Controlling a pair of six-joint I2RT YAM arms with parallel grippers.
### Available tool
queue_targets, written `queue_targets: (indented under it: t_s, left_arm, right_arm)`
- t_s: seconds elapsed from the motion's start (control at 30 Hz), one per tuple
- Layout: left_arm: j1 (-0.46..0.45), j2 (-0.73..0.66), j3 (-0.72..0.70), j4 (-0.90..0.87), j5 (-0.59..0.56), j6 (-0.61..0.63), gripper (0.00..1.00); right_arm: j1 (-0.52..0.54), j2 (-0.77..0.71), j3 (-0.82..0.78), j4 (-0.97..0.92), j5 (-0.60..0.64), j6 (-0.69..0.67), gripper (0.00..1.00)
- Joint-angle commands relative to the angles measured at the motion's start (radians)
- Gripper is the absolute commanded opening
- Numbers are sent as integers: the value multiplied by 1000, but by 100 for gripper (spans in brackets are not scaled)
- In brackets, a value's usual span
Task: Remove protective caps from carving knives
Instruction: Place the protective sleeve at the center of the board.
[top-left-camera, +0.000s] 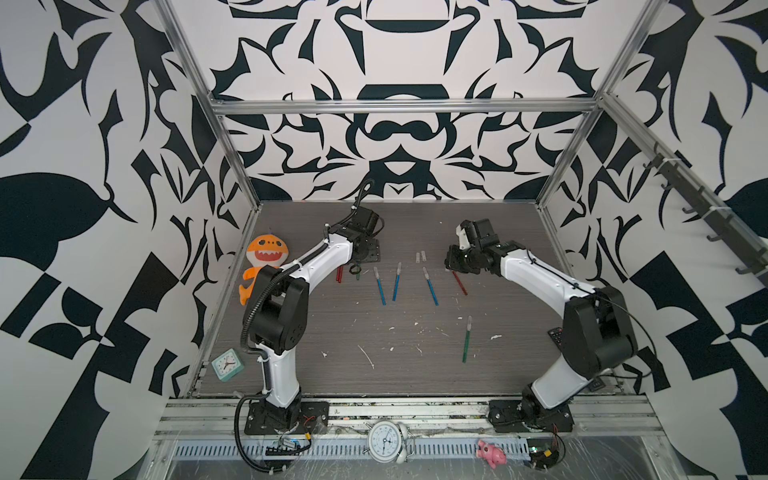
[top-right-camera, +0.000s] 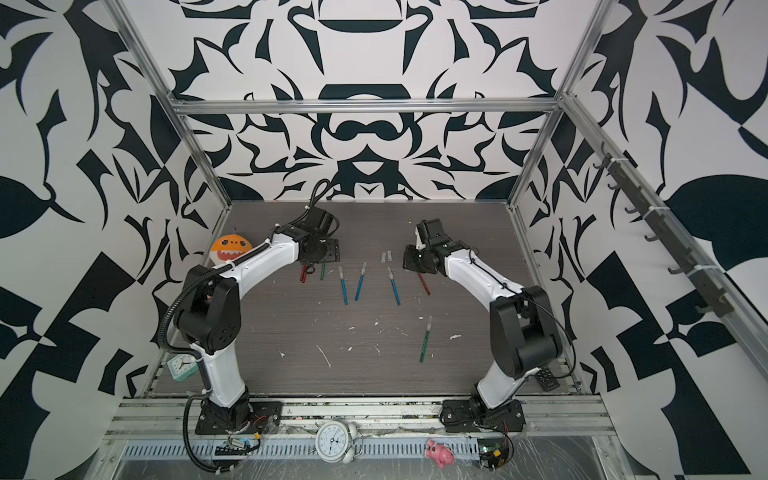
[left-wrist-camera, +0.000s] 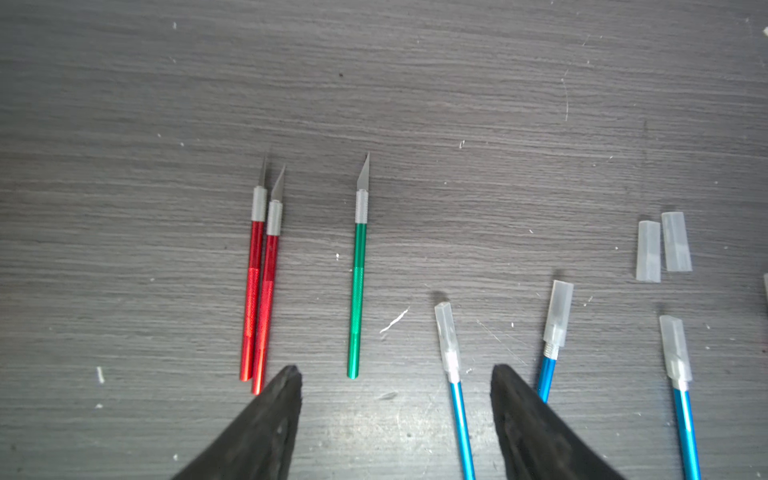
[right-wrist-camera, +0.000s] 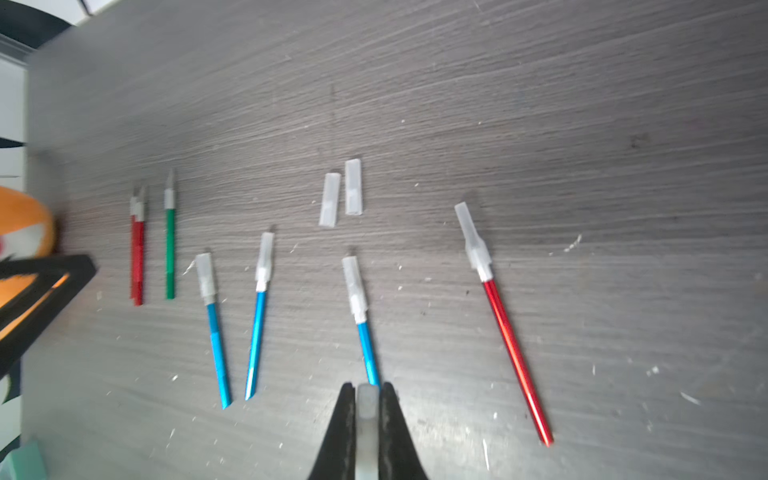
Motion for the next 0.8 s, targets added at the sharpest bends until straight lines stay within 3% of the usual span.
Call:
queue_targets:
  t_s: [0.0,0.2,0.77]
  left_arm:
    - [-3,33,-14,-25,13,-52,76]
    - [-3,84,25,-23,38,-85,76]
    - [-2,209,85,-26,16,-99,77]
  right_arm:
    - [-4,55,101,-30,24,-48,0]
    - [-10,243,262,-88,16,-73,0]
    - [-10,501,550,-196,64,-156,0]
